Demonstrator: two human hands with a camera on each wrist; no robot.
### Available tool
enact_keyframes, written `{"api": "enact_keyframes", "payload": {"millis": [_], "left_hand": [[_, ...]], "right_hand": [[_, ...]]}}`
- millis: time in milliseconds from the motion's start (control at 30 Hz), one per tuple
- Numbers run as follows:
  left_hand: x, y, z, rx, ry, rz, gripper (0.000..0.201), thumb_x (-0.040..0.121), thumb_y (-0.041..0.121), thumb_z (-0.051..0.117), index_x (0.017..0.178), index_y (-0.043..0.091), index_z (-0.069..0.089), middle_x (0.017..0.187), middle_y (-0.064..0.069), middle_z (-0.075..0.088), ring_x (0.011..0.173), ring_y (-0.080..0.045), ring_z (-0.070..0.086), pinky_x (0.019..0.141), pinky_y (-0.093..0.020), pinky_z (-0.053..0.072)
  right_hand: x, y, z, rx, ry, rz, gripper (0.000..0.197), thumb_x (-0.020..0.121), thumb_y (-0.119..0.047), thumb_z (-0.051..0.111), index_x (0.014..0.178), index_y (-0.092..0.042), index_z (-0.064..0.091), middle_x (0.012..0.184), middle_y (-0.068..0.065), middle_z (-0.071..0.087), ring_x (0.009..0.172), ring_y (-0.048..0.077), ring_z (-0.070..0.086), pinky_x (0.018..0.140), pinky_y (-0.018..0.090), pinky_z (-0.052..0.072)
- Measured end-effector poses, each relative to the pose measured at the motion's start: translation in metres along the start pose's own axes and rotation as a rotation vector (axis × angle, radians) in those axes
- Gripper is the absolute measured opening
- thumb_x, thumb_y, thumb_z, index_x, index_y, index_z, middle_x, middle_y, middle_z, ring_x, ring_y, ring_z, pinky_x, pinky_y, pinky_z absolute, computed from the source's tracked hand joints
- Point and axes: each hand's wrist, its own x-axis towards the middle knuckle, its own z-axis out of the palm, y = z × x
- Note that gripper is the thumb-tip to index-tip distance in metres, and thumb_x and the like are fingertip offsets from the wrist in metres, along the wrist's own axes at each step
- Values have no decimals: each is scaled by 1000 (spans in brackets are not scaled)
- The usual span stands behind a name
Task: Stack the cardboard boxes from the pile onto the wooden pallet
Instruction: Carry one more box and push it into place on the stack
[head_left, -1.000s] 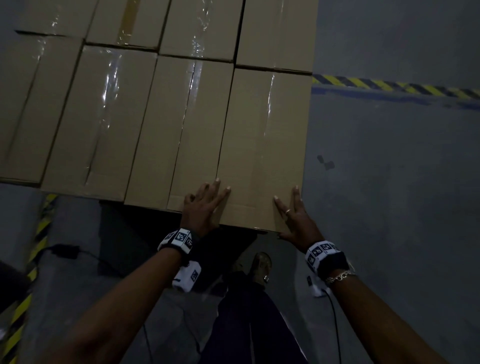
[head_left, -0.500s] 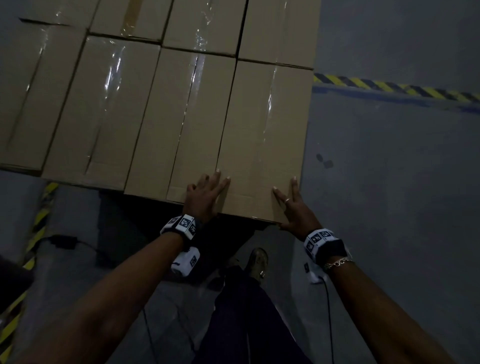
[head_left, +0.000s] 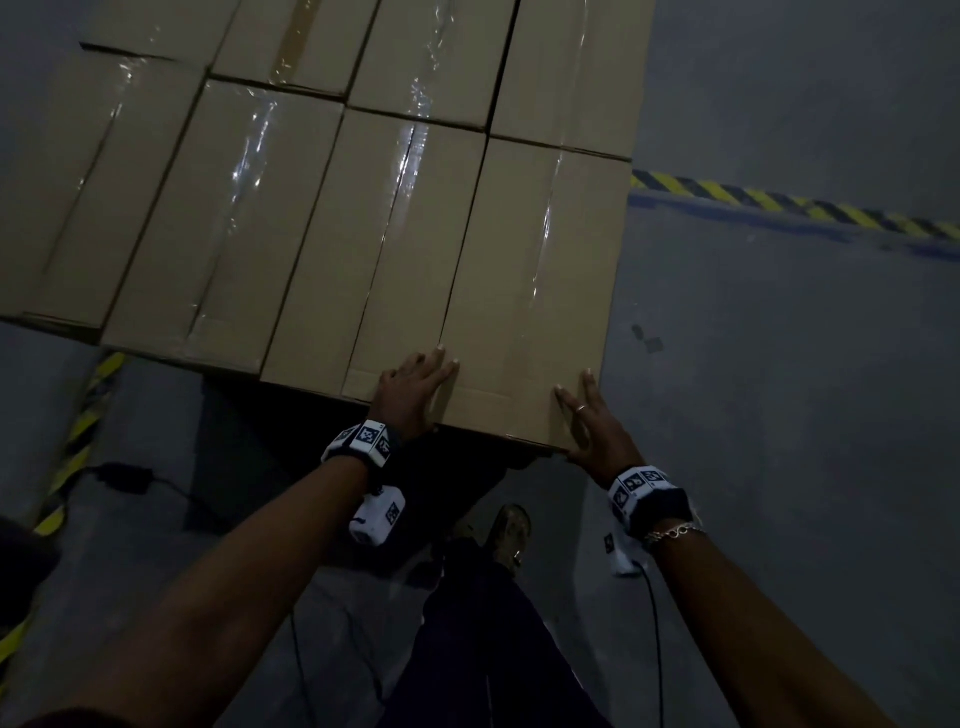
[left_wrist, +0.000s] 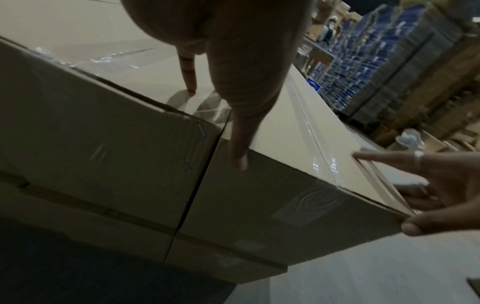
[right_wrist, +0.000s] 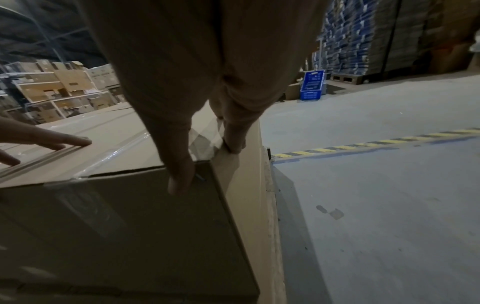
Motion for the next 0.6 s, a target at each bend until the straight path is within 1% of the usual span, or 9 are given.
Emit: {"api": "enact_keyframes", "payload": {"millis": [67,100,200,233,333,367,467,533,600], "left_hand": [[0,-4,4,-48,19,9,112,69,39,88,159,31,21,169,1,10,151,-28,20,109,-52,35],[0,-6,8,-67,34,16,112,68,42,88,159,31,23,168,1,12,150,-28,21,109,-52,37],[-2,-9,18,-102,66,19,112,68,46,87,158,32,23,168,2,14,151,-27,22,109,-51,36],[-2,-10,21,-104,76,19,111,68,46,87,158,33,23,168,2,14,151,-27,21,109,-52,36],[-2,-9,25,-134,86,19,111,70,43,87,159,33,21,168,2,13,152,-28,20,110,-53,34],[-2,-8,25,-139,89,18,110,71,43,86,159,32,21,168,2,12,153,-27,18,110,-53,33],[-6,-2,23,-157,70,0,105,78,48,80,160,30,18,169,1,8,154,-26,13,114,-50,29],[-10,3,22,-184,63,-7,100,81,51,76,160,28,19,169,-2,8,154,-27,13,116,-51,30],[-14,5,18,-233,23,-25,95,84,53,73,160,26,22,169,-3,9,154,-27,14,117,-51,31]], "right_hand": [[-7,2,4,30,59,34,104,73,1,86,157,-25,30,169,1,-4,151,28,27,110,46,45],[-10,3,7,37,92,54,100,74,1,85,156,-23,33,169,1,1,150,27,29,112,42,43],[-15,1,11,36,119,84,92,78,3,81,154,-21,36,169,3,7,147,29,34,105,28,38],[-15,-1,11,35,117,91,91,79,4,79,155,-21,36,169,3,7,147,29,35,104,28,39],[-15,-8,11,23,101,130,90,81,4,77,156,-22,34,170,3,2,145,30,37,103,39,48],[-15,-11,12,23,91,143,89,83,3,76,157,-22,32,170,2,0,146,29,36,102,40,49],[-17,-20,11,42,48,176,80,88,-11,75,156,-20,34,170,3,-2,150,27,28,104,39,47],[-19,-27,9,60,13,183,70,88,-20,77,150,-17,43,169,5,3,152,26,23,110,38,42],[-24,-34,4,75,-20,205,62,87,-26,78,143,-15,52,168,7,14,151,25,27,111,34,38]]}}
